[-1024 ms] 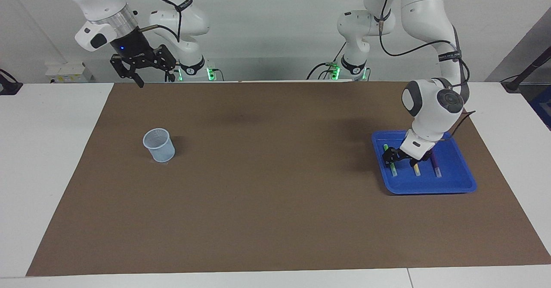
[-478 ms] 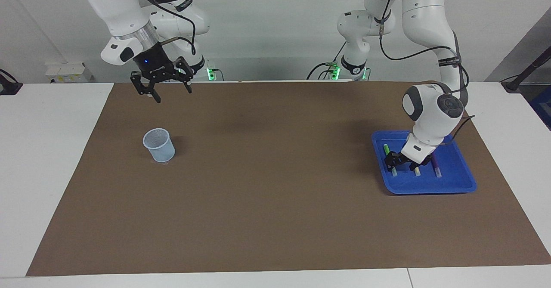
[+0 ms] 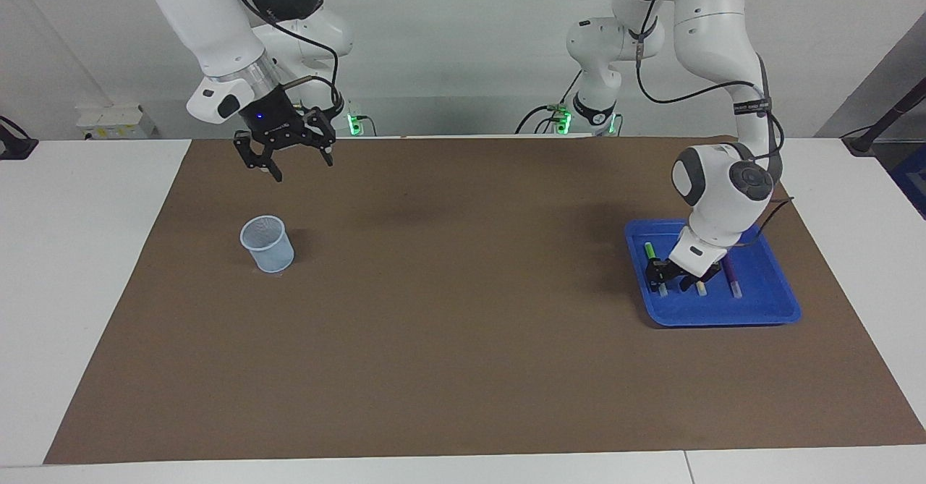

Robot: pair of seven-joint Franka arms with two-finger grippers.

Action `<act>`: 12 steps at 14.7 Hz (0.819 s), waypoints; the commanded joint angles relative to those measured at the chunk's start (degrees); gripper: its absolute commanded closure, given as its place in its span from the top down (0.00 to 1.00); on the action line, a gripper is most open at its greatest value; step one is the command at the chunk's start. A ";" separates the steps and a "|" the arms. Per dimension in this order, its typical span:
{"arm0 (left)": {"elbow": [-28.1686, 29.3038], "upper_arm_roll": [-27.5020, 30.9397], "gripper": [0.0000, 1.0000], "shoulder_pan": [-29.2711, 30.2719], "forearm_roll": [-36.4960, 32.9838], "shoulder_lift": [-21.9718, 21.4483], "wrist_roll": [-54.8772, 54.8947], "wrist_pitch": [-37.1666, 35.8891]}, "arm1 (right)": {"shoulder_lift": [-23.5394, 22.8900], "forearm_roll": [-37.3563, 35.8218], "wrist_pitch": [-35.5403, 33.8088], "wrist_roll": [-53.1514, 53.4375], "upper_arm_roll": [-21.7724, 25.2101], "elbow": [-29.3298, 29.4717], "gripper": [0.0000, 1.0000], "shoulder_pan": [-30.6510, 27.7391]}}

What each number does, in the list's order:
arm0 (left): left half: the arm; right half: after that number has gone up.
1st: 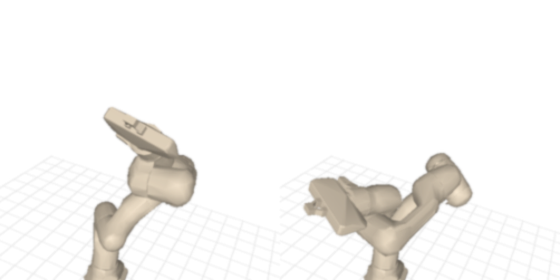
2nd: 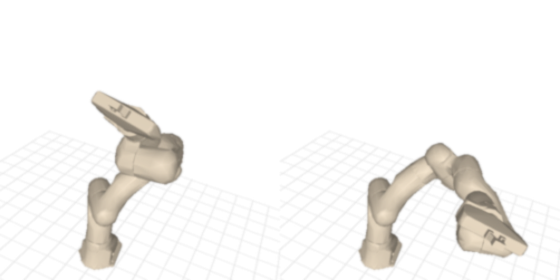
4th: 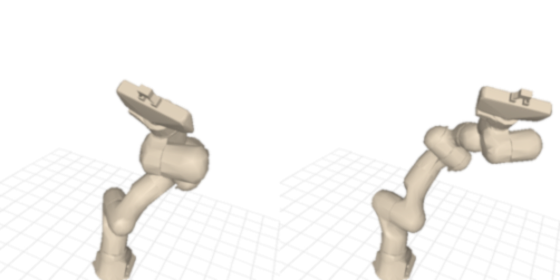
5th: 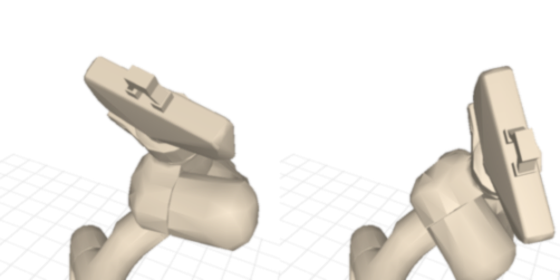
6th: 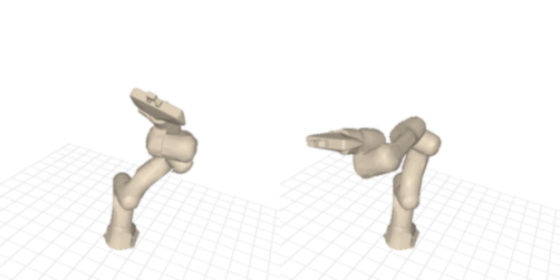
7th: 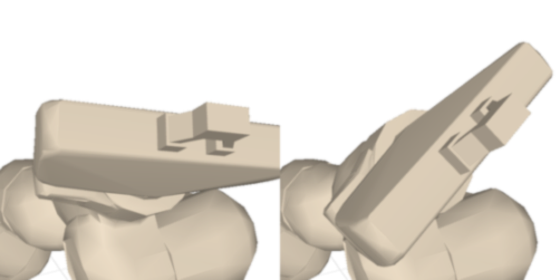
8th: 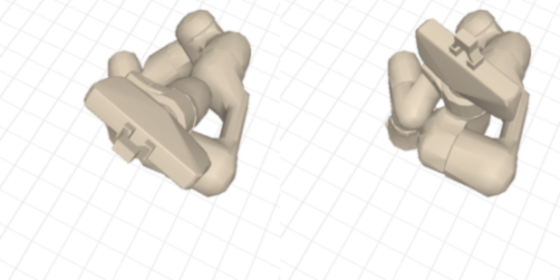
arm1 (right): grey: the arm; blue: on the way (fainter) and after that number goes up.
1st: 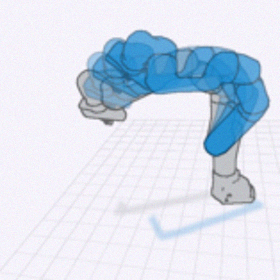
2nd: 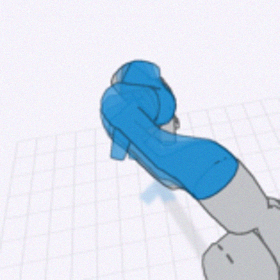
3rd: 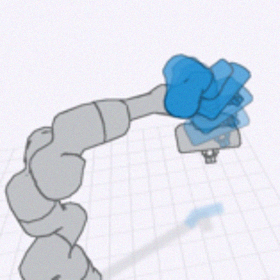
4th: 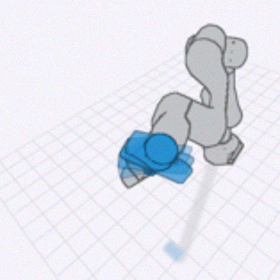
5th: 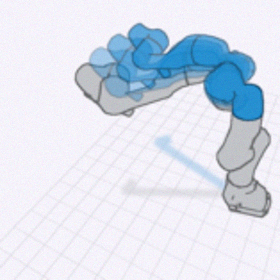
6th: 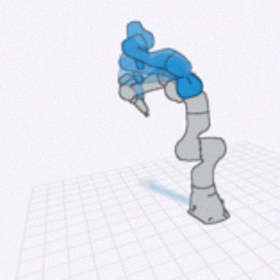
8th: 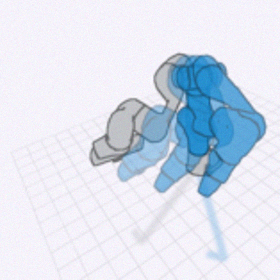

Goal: Transfer and insert pens with both arms
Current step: 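Lift the green pen with the left gripper while the right gripper approaches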

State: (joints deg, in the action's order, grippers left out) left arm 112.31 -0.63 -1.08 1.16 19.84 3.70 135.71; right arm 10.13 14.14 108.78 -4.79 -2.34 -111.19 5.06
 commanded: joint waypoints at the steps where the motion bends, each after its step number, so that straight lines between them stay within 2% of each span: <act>1: 2.55 0.28 0.54 -0.24 0.78 -0.06 1.13 3.33 | -0.28 3.17 2.05 5.82 -0.12 -0.69 1.00 2.05; 4: 2.56 0.28 0.29 -0.24 0.78 -0.06 1.04 3.25 | -0.72 7.27 3.53 15.30 -0.12 -0.78 1.00 3.98; 6: 2.65 0.28 0.03 -0.24 0.78 -0.06 0.96 3.16 | -1.33 11.68 5.64 23.30 -0.12 -0.87 1.00 4.16; 7: 2.65 0.28 0.00 -0.24 0.78 -0.06 0.95 3.07 | -1.69 13.17 6.70 26.29 -0.12 -0.87 1.00 5.03; 10: 2.65 0.28 0.00 -0.76 0.78 -0.15 0.43 2.46 | -3.09 17.39 11.70 38.93 -0.12 -1.05 1.00 8.98; 12: 2.65 0.28 0.00 -0.67 0.78 -0.24 0.43 1.85 | -3.27 19.77 12.77 42.49 -0.12 -1.05 1.00 11.01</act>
State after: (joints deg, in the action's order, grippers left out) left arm 113.19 -0.94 -1.19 1.47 19.62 3.71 137.27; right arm 7.03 31.05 119.70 33.66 -2.54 -111.65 14.29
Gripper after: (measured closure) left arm 0.833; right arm 0.000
